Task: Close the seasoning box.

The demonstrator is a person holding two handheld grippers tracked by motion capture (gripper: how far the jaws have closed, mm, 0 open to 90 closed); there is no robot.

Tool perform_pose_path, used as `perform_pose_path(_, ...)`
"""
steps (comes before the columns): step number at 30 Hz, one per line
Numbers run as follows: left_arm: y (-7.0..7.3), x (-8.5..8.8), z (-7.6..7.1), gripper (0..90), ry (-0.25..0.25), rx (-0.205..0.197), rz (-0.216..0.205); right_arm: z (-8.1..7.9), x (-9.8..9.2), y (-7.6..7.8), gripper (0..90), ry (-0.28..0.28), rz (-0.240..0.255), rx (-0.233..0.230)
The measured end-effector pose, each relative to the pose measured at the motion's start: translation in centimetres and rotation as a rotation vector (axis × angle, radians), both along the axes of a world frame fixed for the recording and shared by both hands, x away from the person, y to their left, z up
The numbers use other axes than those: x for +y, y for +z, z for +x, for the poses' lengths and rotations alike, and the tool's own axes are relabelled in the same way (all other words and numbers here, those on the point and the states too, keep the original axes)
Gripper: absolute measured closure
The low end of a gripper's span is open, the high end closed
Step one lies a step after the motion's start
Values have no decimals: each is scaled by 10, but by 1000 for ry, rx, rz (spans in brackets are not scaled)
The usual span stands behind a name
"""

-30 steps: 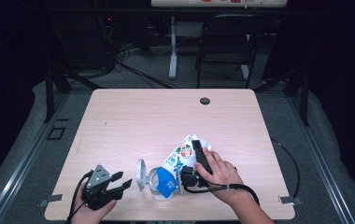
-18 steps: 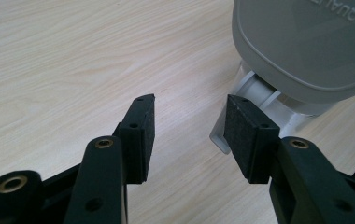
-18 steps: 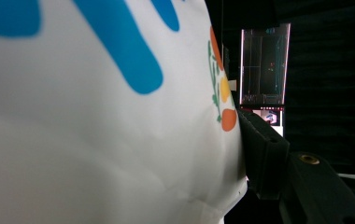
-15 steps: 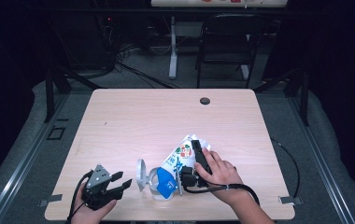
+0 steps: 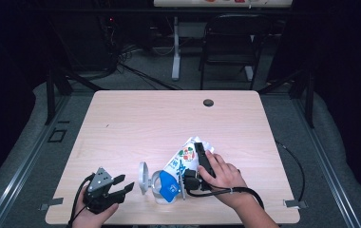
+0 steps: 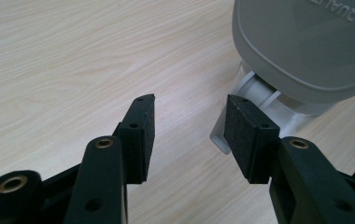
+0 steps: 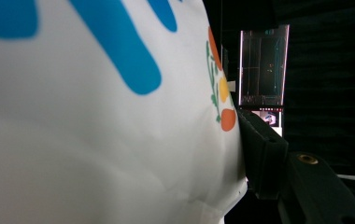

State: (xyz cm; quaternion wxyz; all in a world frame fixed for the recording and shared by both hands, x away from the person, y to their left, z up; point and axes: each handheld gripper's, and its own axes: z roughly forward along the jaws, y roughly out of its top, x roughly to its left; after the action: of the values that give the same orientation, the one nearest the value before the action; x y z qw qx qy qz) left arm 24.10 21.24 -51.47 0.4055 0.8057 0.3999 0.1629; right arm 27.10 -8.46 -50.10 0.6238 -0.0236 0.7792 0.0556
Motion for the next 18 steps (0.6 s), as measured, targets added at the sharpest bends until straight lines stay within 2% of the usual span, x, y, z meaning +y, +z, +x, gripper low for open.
perform_pose_path(18,0,1,0,541,1,-2,3,0,0,0,528,10,3,3)
